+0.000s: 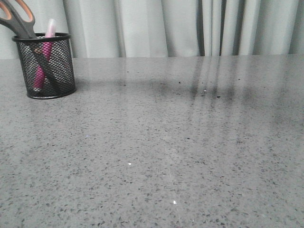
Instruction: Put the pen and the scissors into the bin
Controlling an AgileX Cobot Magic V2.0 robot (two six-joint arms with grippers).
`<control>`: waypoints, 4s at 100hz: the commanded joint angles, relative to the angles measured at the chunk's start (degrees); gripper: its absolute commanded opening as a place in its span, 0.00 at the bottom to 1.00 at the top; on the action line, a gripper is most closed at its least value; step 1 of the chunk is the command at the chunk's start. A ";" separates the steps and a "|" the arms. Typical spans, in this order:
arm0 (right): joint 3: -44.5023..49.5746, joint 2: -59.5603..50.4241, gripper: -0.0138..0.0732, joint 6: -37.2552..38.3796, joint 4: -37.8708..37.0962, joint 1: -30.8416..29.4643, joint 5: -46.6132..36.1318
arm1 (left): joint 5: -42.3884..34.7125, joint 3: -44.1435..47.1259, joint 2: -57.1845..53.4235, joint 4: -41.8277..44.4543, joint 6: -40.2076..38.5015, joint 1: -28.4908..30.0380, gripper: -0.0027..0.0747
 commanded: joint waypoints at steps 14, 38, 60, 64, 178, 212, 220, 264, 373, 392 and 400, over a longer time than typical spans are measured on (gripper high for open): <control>11.25 -27.26 0.10 35.15 -36.44 -0.90 16.32 | -2.68 8.27 -3.64 -9.35 0.15 -0.40 0.01; 38.65 -57.89 0.10 43.57 -39.34 -9.96 18.64 | 2.67 14.86 -1.58 -9.24 0.15 -0.40 0.01; 55.98 -80.20 0.10 46.47 -39.34 -19.72 18.47 | 2.32 16.55 0.25 -9.24 0.15 -0.40 0.01; 57.27 -81.42 0.10 47.84 -39.34 -20.73 18.47 | 2.02 16.55 0.25 -9.24 0.15 -0.40 0.01; 61.29 -82.34 0.10 48.47 -39.34 -21.45 18.75 | -0.66 16.55 0.25 -4.55 -0.06 -0.40 0.01; 61.29 -82.34 0.10 48.47 -39.34 -21.45 18.75 | 0.55 26.05 -0.69 61.84 -51.86 11.51 0.01; 61.29 -82.34 0.10 48.47 -39.34 -21.45 18.75 | -3.64 31.32 -1.94 61.13 -53.02 14.42 0.01; 61.38 -82.34 0.10 48.47 -39.34 -21.45 18.75 | 3.51 41.91 -13.56 70.70 -67.86 21.30 0.01; 61.38 -82.34 0.10 48.47 -39.34 -21.45 18.67 | 18.89 41.91 -17.53 72.11 -73.76 28.59 0.01; 61.92 -82.01 0.10 48.47 -39.34 -21.45 19.66 | 18.89 41.91 -17.53 72.11 -73.76 28.59 0.01; 63.35 -81.65 0.10 48.47 -39.34 -21.45 21.54 | 18.89 41.91 -17.53 72.11 -73.76 28.59 0.01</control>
